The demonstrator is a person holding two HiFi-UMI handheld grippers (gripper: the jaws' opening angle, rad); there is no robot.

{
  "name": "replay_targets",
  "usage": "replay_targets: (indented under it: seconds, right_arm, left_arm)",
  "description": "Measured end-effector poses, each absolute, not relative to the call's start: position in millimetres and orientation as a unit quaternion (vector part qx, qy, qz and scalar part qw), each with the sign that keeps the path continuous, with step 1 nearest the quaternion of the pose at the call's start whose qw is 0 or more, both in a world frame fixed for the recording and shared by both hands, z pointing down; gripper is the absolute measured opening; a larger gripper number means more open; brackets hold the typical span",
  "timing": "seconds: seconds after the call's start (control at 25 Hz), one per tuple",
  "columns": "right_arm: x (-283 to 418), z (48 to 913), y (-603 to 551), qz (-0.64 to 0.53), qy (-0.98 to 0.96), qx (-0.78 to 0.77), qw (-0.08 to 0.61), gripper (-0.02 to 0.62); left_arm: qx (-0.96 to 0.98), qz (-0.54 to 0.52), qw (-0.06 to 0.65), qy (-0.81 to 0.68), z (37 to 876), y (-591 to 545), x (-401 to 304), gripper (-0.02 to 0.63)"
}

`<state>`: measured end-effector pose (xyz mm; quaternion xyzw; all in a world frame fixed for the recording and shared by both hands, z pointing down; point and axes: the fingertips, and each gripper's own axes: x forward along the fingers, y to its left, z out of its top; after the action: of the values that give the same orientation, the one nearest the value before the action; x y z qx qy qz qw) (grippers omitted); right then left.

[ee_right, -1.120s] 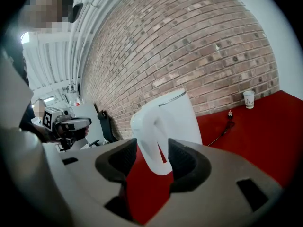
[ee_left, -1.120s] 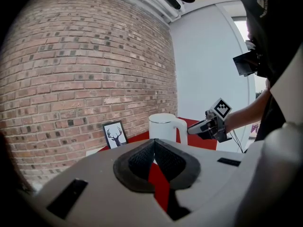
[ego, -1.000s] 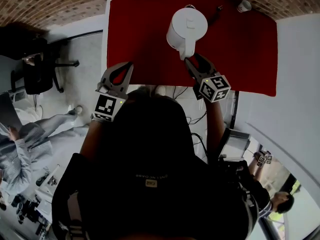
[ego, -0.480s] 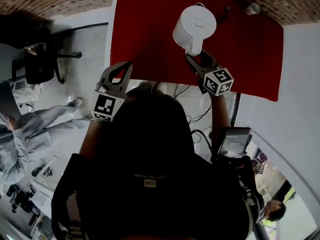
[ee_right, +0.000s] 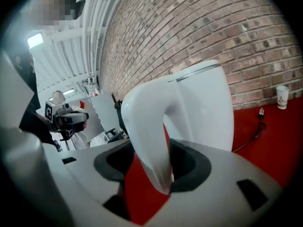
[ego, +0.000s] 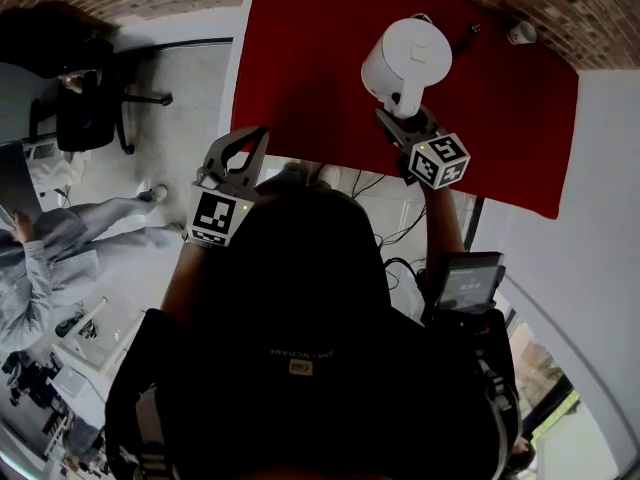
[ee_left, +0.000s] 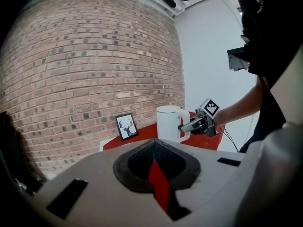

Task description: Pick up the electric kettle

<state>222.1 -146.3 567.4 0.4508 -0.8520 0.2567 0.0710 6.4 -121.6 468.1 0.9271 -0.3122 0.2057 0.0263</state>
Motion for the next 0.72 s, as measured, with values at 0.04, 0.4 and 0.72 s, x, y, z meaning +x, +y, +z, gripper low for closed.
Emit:
replay_targets:
  seconds: [0.04, 0.4, 0.72]
  right_arm:
    - [218.9, 568.5, -147.2, 0.256, -0.854, 0.447, 0.074, 0.229]
    - [202.2, 577.2, -153.6, 0.247, -0.865, 0.427, 0.094, 0.222]
    - [187.4, 584.3, -162.3, 0.236, -0.867, 0.424, 0.114, 0.212]
  left_arm:
    - [0.926, 0.207, 0.026, -0.315, 467.8, -120.9, 4.0, 0.006]
    - [0.916, 0.211, 0.033, -0.340, 471.8, -120.4, -14.8, 0.006]
    - [0.909, 0.214, 0.041, -0.354, 473.0, -118.8, -27.3, 0.006]
